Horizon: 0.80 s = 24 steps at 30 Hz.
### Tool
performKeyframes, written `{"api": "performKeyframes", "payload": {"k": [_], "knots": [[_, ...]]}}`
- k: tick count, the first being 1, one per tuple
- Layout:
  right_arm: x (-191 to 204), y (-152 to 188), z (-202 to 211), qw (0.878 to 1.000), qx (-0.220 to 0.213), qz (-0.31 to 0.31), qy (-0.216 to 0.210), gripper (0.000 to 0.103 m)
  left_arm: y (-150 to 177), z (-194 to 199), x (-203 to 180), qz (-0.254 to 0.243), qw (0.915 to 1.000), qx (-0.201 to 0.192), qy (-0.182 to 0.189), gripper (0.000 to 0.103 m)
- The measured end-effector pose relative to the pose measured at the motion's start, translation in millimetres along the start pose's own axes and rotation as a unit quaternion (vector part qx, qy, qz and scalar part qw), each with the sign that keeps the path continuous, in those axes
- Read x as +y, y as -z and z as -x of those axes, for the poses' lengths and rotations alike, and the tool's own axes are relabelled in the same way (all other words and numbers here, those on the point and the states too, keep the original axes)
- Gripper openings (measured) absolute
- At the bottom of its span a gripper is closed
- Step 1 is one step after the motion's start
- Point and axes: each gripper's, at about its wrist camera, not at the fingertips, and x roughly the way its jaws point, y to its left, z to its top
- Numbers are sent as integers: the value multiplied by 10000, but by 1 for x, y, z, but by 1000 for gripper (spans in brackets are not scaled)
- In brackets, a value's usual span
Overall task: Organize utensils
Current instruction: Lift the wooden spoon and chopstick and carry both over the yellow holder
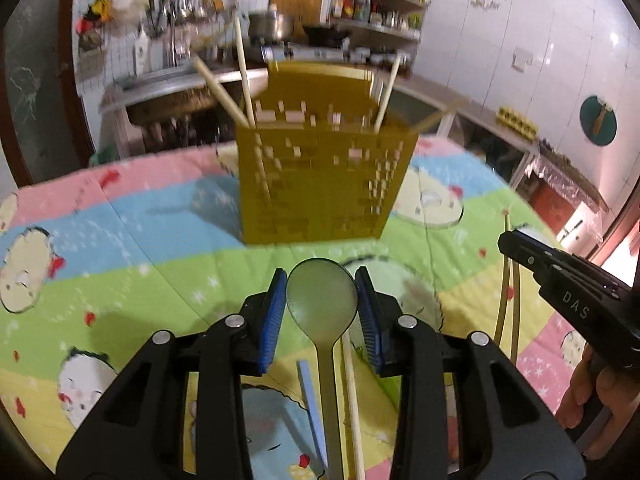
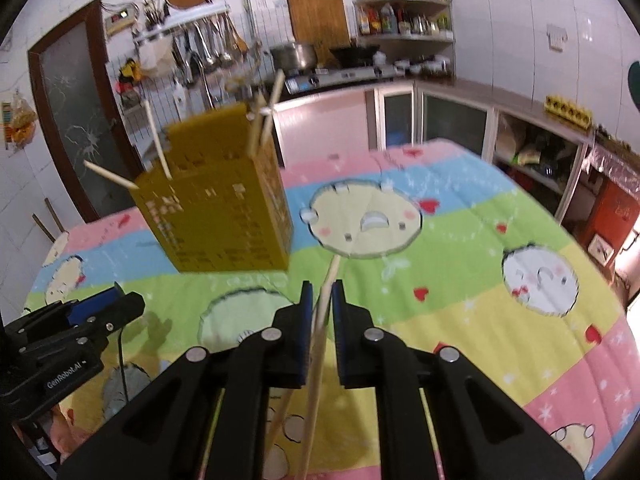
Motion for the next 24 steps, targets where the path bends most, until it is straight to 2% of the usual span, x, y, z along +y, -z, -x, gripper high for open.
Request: {"api": "performKeyframes", "payload": {"k": [4, 7, 16, 24], "knots": [[6, -9, 19, 9994, -321, 77, -92, 8, -8, 28, 2, 14, 9987, -498, -98, 33], [11, -13, 33, 9981, -569, 187, -122, 7, -11, 39, 4, 21, 9975, -694, -127, 33], [19, -22, 60, 9939, -1049, 288, -190, 6, -13, 56, 8, -13, 9956, -916, -191, 33], [18, -26, 63, 9911, -1274, 297, -244, 6, -20, 69, 4, -133, 9933, -1111, -278, 33]]}}
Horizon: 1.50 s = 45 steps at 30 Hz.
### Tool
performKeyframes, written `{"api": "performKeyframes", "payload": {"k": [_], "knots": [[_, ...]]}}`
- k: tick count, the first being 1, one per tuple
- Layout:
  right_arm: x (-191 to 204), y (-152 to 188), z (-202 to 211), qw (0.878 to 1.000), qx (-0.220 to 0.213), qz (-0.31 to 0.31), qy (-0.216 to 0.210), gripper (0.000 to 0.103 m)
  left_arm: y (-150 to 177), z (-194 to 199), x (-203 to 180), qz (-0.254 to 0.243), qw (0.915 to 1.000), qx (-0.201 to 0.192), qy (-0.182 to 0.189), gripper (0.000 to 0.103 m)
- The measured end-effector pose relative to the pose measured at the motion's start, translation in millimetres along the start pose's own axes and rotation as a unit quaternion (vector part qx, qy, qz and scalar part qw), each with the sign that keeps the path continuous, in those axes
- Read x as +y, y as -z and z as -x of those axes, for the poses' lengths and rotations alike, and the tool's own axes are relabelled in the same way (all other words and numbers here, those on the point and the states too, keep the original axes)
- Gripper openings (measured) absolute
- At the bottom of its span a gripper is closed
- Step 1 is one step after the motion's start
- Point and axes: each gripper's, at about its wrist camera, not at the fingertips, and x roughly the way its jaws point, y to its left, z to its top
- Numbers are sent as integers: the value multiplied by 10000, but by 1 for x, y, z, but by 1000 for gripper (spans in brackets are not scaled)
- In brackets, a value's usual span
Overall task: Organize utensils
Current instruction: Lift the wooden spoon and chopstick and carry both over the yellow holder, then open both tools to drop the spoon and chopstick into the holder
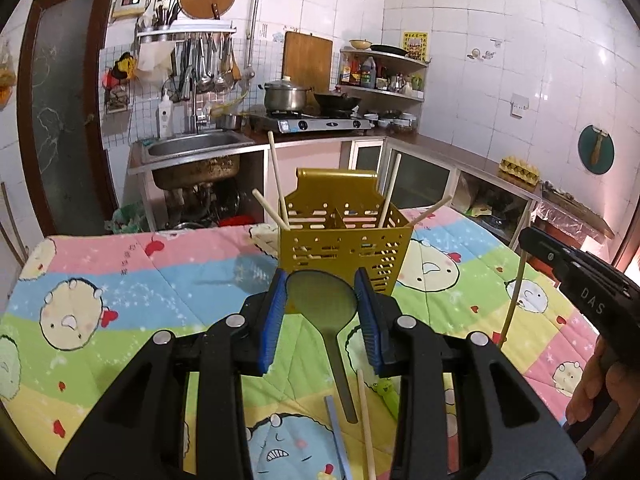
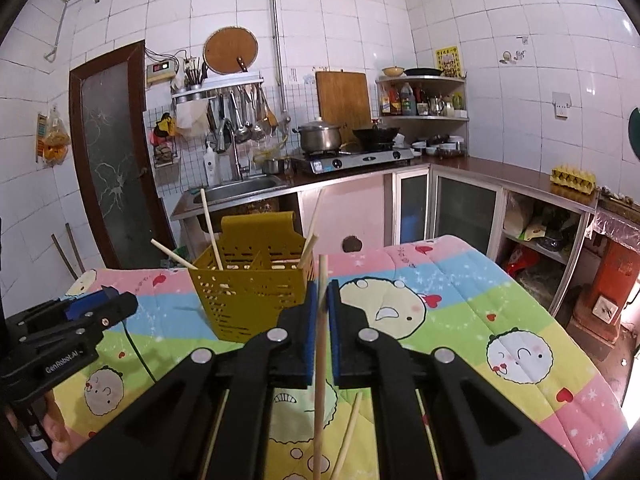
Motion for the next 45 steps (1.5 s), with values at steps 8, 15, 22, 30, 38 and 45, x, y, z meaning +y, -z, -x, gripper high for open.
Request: {"api": "performKeyframes", "payload": {"k": [8, 15, 22, 30, 38, 45], "knots": [[1, -9, -3, 9998, -212, 5, -71, 6, -12, 6, 3, -77, 9998, -154, -103, 33], [10, -44, 2, 9981, -574, 91, -180, 6, -48, 17, 7, -123, 9983, -520, -227, 33], [29, -104, 3, 9936, -1052, 276, -300, 6, -114, 17, 10, -183, 9931, -1079, -421, 33], [49, -158, -26, 9895, -1357, 351, -366, 6, -163, -22, 10, -198, 9894, -1316, -585, 33], [52, -157, -90, 9916, -1199, 193, -436, 6, -158, -87, 13, -293, 9911, -1139, -625, 33], [44, -119, -144, 9968, -662, 198, -391, 6, -127, -137, 20, -342, 9947, -725, -646, 33]]}}
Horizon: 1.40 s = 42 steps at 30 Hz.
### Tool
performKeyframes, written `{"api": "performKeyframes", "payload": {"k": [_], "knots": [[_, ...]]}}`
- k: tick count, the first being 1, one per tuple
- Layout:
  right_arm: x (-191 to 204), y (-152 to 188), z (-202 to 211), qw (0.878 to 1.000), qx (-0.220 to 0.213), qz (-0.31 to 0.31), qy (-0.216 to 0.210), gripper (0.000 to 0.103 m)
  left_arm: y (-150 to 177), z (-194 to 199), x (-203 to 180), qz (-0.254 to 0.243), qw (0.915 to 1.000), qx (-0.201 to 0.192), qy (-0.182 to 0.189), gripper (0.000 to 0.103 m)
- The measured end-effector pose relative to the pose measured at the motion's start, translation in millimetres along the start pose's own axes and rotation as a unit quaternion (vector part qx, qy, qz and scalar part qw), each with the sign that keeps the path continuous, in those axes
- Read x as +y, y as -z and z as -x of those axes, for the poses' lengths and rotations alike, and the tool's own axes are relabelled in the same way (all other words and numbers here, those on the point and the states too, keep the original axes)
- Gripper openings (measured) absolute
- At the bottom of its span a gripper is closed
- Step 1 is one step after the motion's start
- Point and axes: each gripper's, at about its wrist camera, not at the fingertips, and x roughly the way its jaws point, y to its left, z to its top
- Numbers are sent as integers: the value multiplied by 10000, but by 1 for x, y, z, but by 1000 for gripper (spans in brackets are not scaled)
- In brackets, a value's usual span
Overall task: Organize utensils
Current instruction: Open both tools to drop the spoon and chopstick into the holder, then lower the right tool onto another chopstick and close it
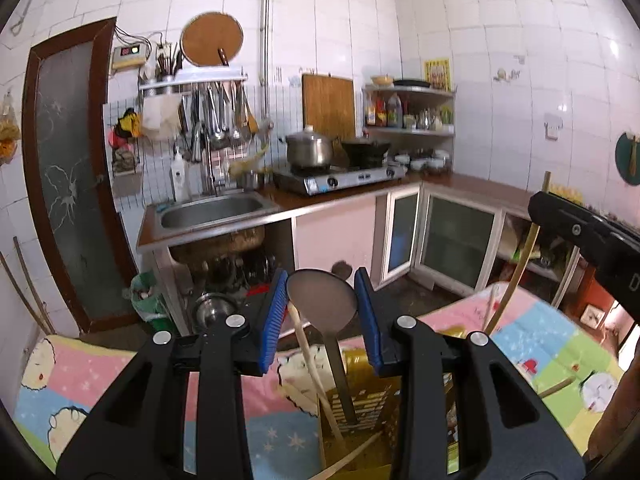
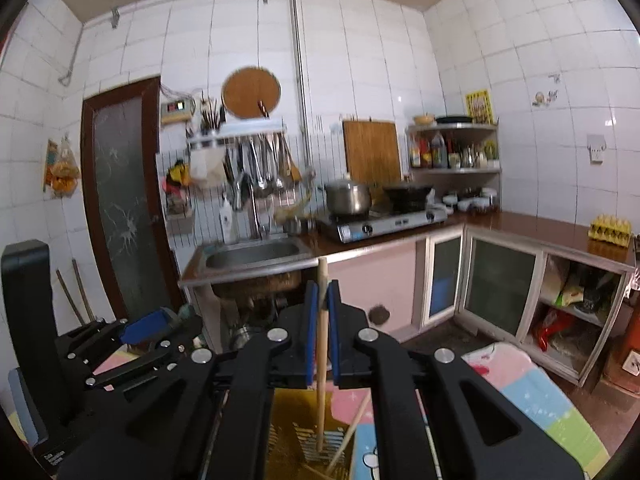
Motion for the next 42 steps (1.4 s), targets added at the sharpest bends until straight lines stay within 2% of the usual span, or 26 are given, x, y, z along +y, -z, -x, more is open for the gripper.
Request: {"api": "performKeyframes", "payload": {"k": [8, 10, 11, 12, 13, 14, 17, 18, 21, 25, 31, 36, 42], "knots": [[-16, 37, -24, 9964, 839, 26, 129, 7, 29, -16, 15, 157, 9983, 558, -28, 34], [-21, 38, -21, 9949, 986, 18, 221, 8, 26, -6, 21, 212, 9979, 612, -37, 45], [-23, 36, -16, 9945, 1011, 15, 280, 9, 23, 0, 22, 243, 9979, 607, -37, 57], [-26, 35, -12, 9942, 1027, 9, 316, 22, 20, 7, 25, 279, 9979, 584, -43, 66], [-31, 32, -2, 9940, 1029, -39, 368, 44, 16, 15, 28, 305, 9980, 555, -60, 70], [-34, 30, 7, 9942, 994, -79, 408, 51, 12, 26, 32, 339, 9979, 544, -93, 77], [-44, 28, 36, 9929, 1044, -135, 560, 53, 8, 51, 43, 524, 9970, 560, -67, 85], [-47, 29, 44, 9922, 1086, -158, 595, 55, 9, 59, 46, 614, 9964, 585, -37, 91], [-57, 49, 72, 9882, 1285, -205, 807, 61, 24, 84, 54, 837, 9941, 694, 56, 97], [-64, 97, 90, 9811, 1668, -189, 965, 61, 57, 93, 50, 867, 9907, 1047, 95, 98], [-73, 173, 92, 9673, 2231, -312, 1166, 61, 131, 87, 31, 879, 9798, 1794, 113, 98], [-73, 204, 83, 9618, 2386, -245, 1317, 61, 171, 87, 15, 705, 9769, 2017, 53, 98], [-68, 225, 65, 9529, 2728, -209, 1306, 60, 207, 77, 11, 692, 9685, 2392, 42, 98]]}}
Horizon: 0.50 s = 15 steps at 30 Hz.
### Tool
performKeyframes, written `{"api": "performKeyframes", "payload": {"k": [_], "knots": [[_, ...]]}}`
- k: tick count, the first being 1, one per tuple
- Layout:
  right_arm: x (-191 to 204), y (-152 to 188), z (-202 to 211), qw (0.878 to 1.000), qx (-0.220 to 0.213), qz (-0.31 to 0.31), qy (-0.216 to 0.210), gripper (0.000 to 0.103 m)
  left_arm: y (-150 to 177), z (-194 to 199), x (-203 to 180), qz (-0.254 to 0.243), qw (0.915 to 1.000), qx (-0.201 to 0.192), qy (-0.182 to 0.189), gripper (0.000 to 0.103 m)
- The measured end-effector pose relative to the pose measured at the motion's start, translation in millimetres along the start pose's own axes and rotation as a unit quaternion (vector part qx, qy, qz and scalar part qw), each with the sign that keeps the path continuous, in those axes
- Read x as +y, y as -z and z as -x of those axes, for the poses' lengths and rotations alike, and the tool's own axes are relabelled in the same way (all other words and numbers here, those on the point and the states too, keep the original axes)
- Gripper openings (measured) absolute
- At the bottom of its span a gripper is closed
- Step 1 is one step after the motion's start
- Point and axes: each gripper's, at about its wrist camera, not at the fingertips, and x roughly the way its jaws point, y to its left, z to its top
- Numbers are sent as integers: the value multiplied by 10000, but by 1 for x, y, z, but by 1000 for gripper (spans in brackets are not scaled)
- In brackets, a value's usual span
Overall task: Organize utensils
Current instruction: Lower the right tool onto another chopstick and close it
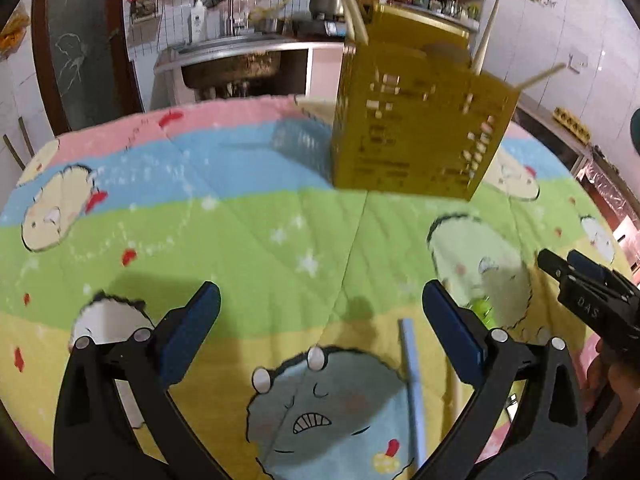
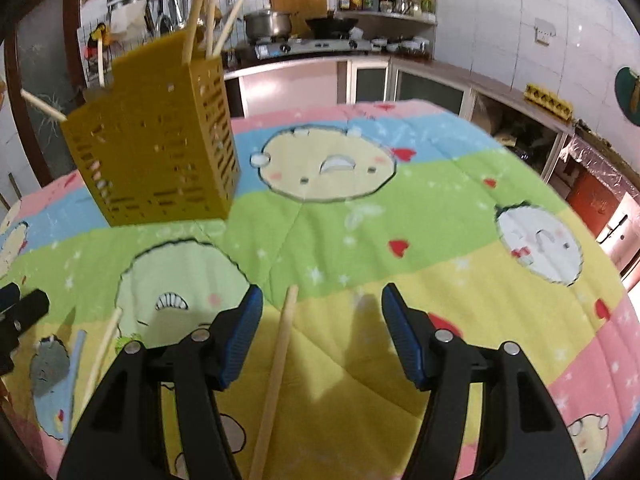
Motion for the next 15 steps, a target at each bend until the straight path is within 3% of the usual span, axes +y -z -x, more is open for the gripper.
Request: {"api": "performKeyframes", "payload": {"k": [5, 8, 9, 10, 15], "knots": [[12, -3, -13, 9993, 278, 201, 179, 45, 7, -7, -2, 12, 9997, 226, 39, 98], [19, -2, -11, 9989, 268, 347, 156, 28, 6, -10, -4, -31, 9996, 271, 43, 98], [20, -1, -10, 9989, 267, 375, 100, 15, 7, -11, -4, -42, 9996, 291, 39, 98], [21, 0, -8, 9989, 248, 374, 94, 10, 7, -12, -4, -43, 9995, 311, 43, 98], [13, 5, 1, 9994, 266, 172, -125, 8, 8, -9, -7, -15, 9990, 401, 190, 97]]}}
